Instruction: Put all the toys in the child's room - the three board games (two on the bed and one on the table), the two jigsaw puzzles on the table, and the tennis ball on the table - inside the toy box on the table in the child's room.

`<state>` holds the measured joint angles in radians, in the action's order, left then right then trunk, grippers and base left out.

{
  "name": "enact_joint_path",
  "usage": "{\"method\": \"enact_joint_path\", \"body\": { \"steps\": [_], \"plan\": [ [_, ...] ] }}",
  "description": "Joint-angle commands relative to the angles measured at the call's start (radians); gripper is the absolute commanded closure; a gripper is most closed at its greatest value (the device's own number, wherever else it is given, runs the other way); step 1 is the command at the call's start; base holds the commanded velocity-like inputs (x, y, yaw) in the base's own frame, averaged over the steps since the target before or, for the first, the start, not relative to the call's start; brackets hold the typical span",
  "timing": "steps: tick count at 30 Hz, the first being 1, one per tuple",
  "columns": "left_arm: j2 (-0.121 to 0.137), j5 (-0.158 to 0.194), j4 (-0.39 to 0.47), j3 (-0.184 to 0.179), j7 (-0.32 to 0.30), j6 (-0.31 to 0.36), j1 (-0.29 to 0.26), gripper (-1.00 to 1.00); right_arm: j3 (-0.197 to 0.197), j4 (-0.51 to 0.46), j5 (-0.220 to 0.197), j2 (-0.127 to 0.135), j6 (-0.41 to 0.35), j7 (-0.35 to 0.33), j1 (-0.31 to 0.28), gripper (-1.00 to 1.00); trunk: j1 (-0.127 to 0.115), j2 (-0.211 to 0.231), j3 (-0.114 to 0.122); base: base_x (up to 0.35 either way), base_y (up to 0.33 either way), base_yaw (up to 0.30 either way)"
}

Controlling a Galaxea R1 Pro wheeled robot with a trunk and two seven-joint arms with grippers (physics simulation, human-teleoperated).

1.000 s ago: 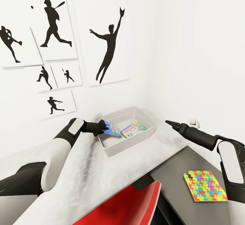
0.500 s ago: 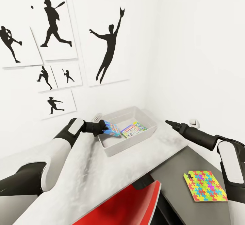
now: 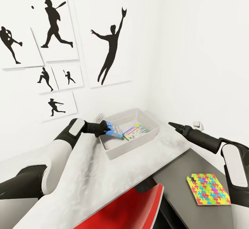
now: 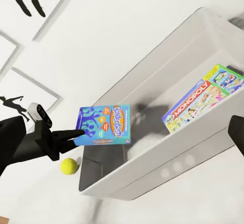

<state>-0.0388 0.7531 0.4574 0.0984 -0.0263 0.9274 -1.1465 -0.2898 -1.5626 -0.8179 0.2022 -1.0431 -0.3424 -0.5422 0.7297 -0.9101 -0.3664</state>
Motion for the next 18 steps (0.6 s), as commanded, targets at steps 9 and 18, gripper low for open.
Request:
{"method": "enact_joint_path", "body": {
  "steps": [9, 18],
  "plan": [
    [-0.001, -0.006, 0.001, 0.006, -0.003, 0.007, -0.001, 1.0, -0.002, 0.0, 0.009, -0.001, -0.004, -0.01, -0.001, -1.0, 0.012, -0.022, -0.011, 0.0, 0.0, 0.0],
    [-0.001, -0.006, 0.001, 0.007, -0.003, 0.007, -0.001, 1.0, -0.002, 0.0, 0.009, -0.001, -0.004, -0.01, -0.001, -1.0, 0.046, -0.085, -0.039, 0.0, 0.0, 0.0]
  ]
}}
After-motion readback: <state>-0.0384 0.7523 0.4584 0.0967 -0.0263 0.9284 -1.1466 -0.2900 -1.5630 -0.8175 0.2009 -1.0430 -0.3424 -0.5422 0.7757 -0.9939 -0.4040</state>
